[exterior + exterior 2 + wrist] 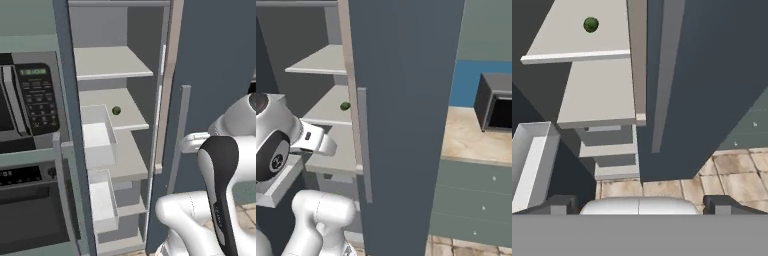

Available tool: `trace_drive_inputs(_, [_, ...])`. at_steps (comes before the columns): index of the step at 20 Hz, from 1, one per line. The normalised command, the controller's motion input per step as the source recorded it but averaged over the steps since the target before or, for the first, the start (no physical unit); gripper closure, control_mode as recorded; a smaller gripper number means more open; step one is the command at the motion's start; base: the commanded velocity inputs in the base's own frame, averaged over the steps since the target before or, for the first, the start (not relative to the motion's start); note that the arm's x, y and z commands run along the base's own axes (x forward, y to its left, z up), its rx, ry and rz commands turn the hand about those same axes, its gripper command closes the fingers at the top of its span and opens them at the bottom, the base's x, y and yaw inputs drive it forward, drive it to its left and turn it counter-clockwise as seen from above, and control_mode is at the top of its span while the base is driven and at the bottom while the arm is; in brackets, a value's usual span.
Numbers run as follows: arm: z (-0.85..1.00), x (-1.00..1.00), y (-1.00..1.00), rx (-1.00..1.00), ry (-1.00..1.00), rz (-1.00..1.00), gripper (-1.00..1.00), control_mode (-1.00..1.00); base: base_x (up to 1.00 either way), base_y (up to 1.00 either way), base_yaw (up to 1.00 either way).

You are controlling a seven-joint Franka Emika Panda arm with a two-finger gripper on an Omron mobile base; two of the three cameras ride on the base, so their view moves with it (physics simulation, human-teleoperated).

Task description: Take the avocado and garlic out of the freezer and place them in the tupperware container on the counter. Then put the tupperware containing the vegetables back in the freezer.

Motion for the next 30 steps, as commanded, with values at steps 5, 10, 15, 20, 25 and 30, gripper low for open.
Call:
trace_drive_inputs(5, [0.00,0.00,0.00,0.00,0.00,0.00,-1.00,1.00,0.39,0.46,0.00])
trace_drive_inputs(10, [0.00,0.00,0.00,0.00,0.00,0.00,-1.00,1.00,0.46,0.41,0.00])
trace_drive_inputs(15, [0.00,0.00,0.00,0.00,0.00,0.00,-1.00,1.00,0.72,0.18,0.00])
trace_drive_inputs(20, [0.00,0.00,0.00,0.00,0.00,0.00,-1.00,1.00,0.33,0.35,0.00])
trace_drive_inputs(25, [-0.03,0.23,0.14,0.01,0.04,0.00,-1.00,-1.00,0.00,0.00,0.00])
trace_drive_inputs(30, [-0.02,0.35,0.11,0.12,0.00,0.00,-1.00,-1.00,0.00,0.00,0.00])
